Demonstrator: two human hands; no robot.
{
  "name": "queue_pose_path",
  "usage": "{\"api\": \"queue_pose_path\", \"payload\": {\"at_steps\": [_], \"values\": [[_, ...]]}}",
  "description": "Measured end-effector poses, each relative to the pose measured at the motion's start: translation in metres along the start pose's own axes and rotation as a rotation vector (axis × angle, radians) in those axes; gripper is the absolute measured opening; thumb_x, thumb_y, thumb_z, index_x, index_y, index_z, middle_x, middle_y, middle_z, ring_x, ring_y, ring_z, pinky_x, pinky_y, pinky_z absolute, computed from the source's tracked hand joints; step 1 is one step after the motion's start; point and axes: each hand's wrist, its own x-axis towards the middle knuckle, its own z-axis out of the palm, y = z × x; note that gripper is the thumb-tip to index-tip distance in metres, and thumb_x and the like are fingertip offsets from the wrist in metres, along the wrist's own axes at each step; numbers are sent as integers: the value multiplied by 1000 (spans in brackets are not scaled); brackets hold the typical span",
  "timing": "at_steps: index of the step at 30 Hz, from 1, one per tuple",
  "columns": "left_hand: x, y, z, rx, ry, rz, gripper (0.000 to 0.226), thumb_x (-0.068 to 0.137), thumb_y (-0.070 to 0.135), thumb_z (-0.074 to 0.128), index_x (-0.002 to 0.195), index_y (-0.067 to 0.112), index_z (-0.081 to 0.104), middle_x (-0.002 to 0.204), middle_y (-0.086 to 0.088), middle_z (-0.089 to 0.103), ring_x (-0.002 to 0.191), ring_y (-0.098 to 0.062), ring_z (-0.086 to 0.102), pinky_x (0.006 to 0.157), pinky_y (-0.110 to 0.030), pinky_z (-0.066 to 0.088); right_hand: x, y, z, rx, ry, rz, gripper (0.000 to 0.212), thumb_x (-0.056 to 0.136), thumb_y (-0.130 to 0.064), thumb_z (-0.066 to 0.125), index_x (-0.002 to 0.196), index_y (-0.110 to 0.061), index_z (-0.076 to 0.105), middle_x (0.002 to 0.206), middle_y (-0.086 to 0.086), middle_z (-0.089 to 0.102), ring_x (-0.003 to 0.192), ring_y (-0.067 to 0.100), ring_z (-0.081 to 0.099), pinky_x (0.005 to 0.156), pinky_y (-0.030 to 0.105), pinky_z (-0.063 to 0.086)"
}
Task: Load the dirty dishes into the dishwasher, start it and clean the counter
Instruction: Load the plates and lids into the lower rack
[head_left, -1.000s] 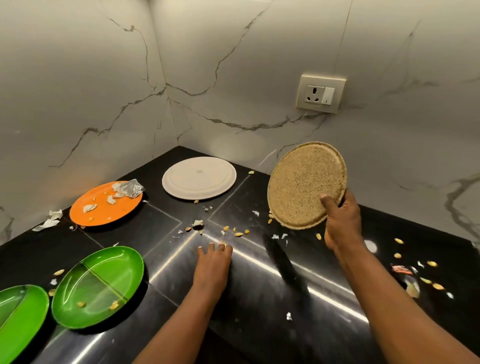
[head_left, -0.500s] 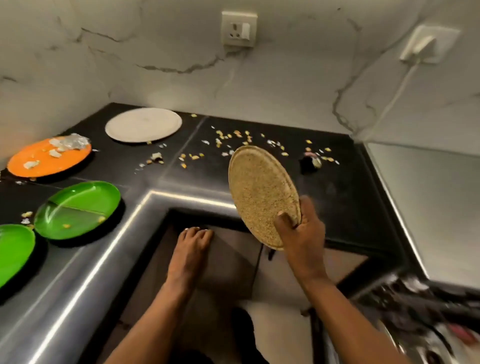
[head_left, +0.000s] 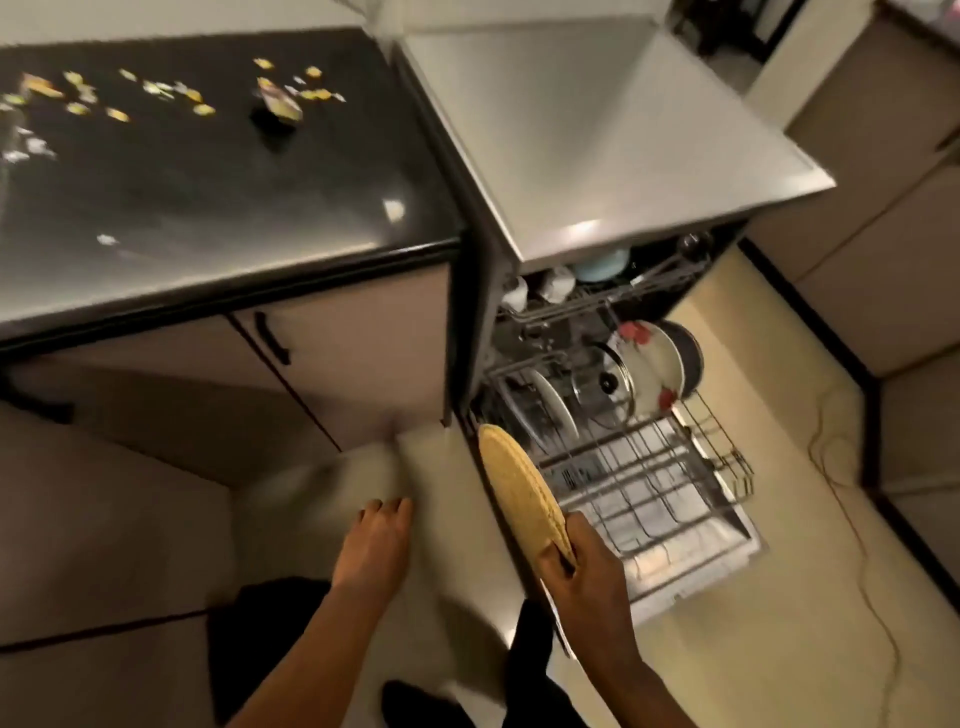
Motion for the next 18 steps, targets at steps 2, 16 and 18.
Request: {"api": "queue_pose_path", "payload": {"at_steps": [2, 16, 18], "values": [[5, 34, 26, -13, -90, 58, 45, 83, 2, 52, 127, 12, 53, 124, -10, 57, 110, -31, 54, 89, -39, 47, -9, 37, -18, 5, -13, 95, 21, 87, -11, 60, 80, -23, 43, 66, -5, 41, 60, 13, 42, 52, 21, 32], [131, 203, 263, 2, -442, 331, 69, 101, 33, 40, 153, 11, 1, 161, -6, -3, 147, -23, -4, 117, -36, 5, 51, 264, -1, 18, -16, 186, 39, 89, 3, 59, 82, -32, 44, 66, -9, 43, 61, 5, 43, 52, 10, 30], [138, 217, 296, 25, -438, 366, 69, 101, 32, 38, 153, 10, -2, 160, -7, -6, 147, -24, -7, 118, -37, 2, 66, 286, 14, 12, -27, 128, 30, 90, 2, 59, 88, -26, 47, 71, -14, 44, 65, 2, 45, 55, 7, 31]]}}
